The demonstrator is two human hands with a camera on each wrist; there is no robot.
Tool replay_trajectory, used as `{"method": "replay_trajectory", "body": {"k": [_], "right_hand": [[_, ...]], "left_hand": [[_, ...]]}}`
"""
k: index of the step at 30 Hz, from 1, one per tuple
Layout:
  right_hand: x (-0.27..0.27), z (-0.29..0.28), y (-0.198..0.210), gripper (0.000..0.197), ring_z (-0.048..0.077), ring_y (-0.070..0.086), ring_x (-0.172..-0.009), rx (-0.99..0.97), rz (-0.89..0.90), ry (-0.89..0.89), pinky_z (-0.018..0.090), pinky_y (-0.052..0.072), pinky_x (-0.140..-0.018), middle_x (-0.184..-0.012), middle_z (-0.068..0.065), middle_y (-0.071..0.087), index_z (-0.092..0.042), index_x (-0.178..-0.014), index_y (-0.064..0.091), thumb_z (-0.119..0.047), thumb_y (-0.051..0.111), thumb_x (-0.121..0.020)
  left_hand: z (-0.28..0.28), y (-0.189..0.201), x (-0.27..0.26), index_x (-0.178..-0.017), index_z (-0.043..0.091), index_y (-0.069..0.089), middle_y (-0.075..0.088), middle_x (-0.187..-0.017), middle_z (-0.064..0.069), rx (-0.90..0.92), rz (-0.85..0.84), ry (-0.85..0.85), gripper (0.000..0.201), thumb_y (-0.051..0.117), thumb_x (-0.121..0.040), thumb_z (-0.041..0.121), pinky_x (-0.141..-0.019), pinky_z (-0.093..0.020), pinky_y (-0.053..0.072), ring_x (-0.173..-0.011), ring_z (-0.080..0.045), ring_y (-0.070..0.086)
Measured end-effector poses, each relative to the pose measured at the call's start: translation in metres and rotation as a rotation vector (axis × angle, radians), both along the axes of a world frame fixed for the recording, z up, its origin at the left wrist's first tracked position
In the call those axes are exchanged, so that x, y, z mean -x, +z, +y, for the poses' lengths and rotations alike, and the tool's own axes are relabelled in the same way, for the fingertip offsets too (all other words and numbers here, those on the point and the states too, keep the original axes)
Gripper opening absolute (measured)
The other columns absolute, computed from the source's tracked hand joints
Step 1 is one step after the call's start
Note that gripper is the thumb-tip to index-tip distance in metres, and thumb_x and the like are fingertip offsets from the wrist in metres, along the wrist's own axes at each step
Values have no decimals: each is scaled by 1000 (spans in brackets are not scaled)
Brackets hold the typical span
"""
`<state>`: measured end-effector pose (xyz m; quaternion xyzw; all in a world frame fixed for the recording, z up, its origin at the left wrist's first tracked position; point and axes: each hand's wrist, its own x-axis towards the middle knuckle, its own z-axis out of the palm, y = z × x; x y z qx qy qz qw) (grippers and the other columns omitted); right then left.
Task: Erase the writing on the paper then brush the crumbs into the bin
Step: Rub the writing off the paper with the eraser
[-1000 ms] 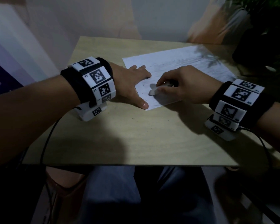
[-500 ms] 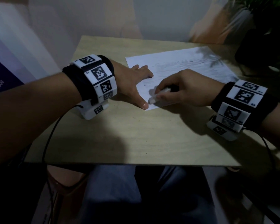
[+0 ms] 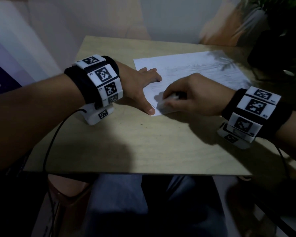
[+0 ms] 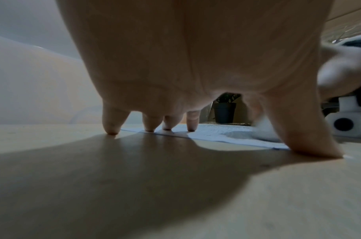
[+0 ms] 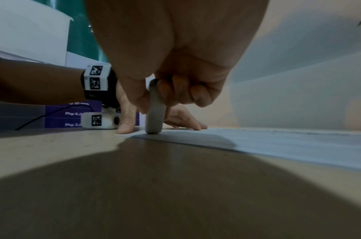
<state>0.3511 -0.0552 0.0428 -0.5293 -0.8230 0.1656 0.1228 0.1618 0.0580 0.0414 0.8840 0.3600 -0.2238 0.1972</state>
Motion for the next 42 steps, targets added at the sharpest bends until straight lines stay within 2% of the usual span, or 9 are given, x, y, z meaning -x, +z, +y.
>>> {"method": "replay_trajectory", "body": {"k": [3,8,12,18,25,29,33,38,42], "right_hand": [[1,-2,1,41,14,62,-73,103,46,12,31,49,-71,-81,-4,72,-23,-97,76,-59,61,-83],[-1,5,-1,37,13,63,-74,-56,-20,-65,39,52,-75,-83,-4,72,-21,-100,75,-52,57,-89],[6,-6,1,41,9,59,-71,68,53,51,22,47,-67,-79,-8,69,-23,-100,76,-57,60,-83],[3,3,2,36,12,63,-75,0,25,-82,41,52,-76,-84,-3,72,-19,-102,76,-49,62,-87],[10,-5,3,29,9,62,-74,97,60,-16,26,48,-69,-82,-10,72,-25,-97,77,-50,66,-87],[9,1,3,57,12,64,-74,-37,7,-80,38,52,-73,-85,-4,74,-21,-98,76,-65,44,-83],[15,-5,1,36,11,64,-74,55,28,20,34,51,-71,-84,-7,73,-25,-100,76,-56,62,-88],[13,1,0,54,14,64,-75,-48,-21,-68,36,50,-71,-88,-3,74,-20,-101,76,-61,45,-86],[21,-7,-1,29,11,65,-78,50,36,35,33,51,-74,-90,-8,74,-24,-104,77,-47,66,-91]], "left_hand": [[-2,2,0,-161,36,4,-12,-169,17,-6,-1,0,123,76,-68,72,-127,-42,3,-154,-6,-14],[-1,2,0,-160,37,5,-10,-169,18,-6,-12,-2,120,77,-70,70,-126,-40,4,-154,-5,-11],[0,2,-1,-161,36,3,-13,-169,17,-5,9,-16,123,76,-68,71,-127,-44,2,-154,-7,-14],[6,0,1,-161,37,3,-17,-169,15,22,-8,-10,110,67,-80,73,-127,-43,-1,-154,-6,-16],[4,0,-4,-162,31,5,-14,-170,9,3,-16,-4,97,66,-91,55,-127,-44,2,-156,-12,-13],[6,-2,-3,-162,31,7,-13,-171,8,14,-30,-2,97,67,-90,55,-127,-47,2,-156,-12,-12],[6,-1,-5,-163,30,4,-14,-170,8,0,-8,-16,98,65,-91,57,-127,-47,2,-156,-13,-13],[7,-2,-4,-163,32,6,-14,-170,8,30,-30,-4,97,67,-91,54,-127,-45,1,-156,-12,-14],[6,-1,-5,-163,31,3,-14,-170,7,5,-6,-17,103,66,-87,60,-128,-46,3,-156,-13,-13]]}}
